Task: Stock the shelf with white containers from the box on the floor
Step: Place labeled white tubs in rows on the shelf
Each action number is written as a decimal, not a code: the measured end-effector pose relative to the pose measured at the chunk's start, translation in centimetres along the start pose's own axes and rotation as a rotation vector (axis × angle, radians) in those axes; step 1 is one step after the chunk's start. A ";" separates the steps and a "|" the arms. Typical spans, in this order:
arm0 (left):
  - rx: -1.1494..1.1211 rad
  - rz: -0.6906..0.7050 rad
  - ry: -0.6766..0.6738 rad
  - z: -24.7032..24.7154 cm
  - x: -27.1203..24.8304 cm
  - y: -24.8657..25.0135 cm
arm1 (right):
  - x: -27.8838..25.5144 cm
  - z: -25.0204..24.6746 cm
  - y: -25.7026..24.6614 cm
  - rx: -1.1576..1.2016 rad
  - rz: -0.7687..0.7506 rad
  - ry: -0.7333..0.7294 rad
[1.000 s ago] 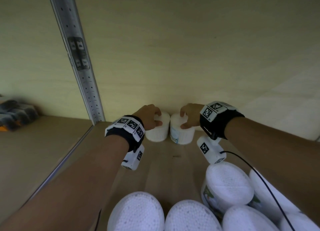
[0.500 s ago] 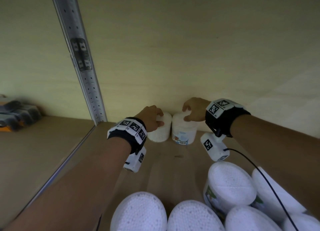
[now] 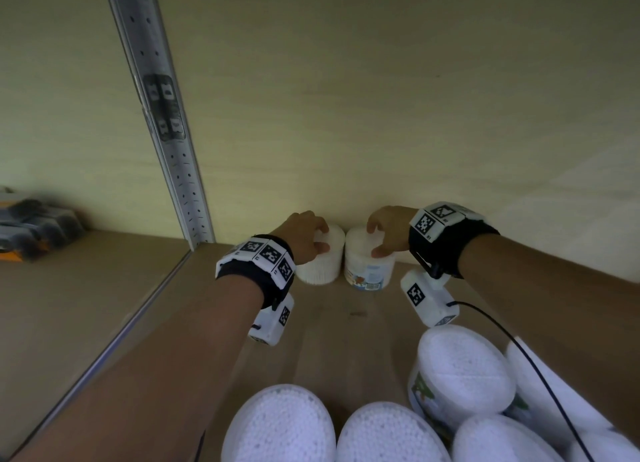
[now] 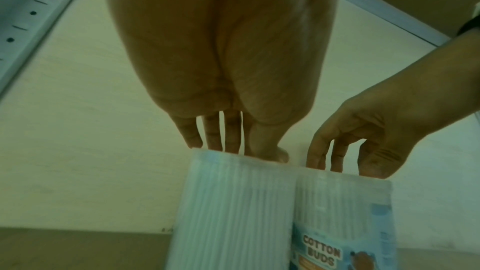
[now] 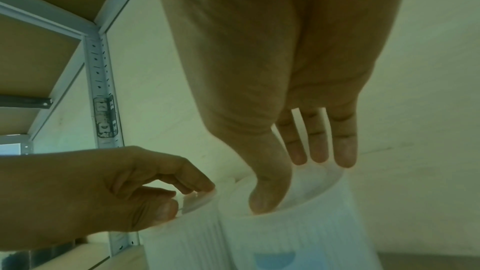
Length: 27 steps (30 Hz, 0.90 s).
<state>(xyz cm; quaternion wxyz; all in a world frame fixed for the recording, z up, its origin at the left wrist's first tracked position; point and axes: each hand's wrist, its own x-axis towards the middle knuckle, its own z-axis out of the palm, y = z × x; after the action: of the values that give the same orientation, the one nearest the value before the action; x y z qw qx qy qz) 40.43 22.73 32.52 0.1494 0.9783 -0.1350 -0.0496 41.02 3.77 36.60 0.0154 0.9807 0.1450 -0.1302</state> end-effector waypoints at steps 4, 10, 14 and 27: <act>-0.008 -0.002 0.000 0.1 0.0 0.1 | -0.2 -0.4 0.1 -0.012 -0.046 -0.039; -0.006 -0.010 -0.008 0.0 0.1 0.2 | 0.0 -0.4 -0.2 0.059 -0.038 0.013; -0.010 -0.009 -0.003 0.1 0.1 0.2 | 0.5 -0.1 -0.1 0.071 0.024 0.056; -0.019 -0.006 0.001 0.0 0.0 0.2 | 0.6 0.2 -0.2 -0.037 0.000 0.023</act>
<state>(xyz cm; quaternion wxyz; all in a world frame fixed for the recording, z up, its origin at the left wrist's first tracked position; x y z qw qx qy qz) 40.34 22.59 32.52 0.1585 0.9773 -0.1313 -0.0508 41.44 4.09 36.26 0.0321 0.9816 0.1477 -0.1164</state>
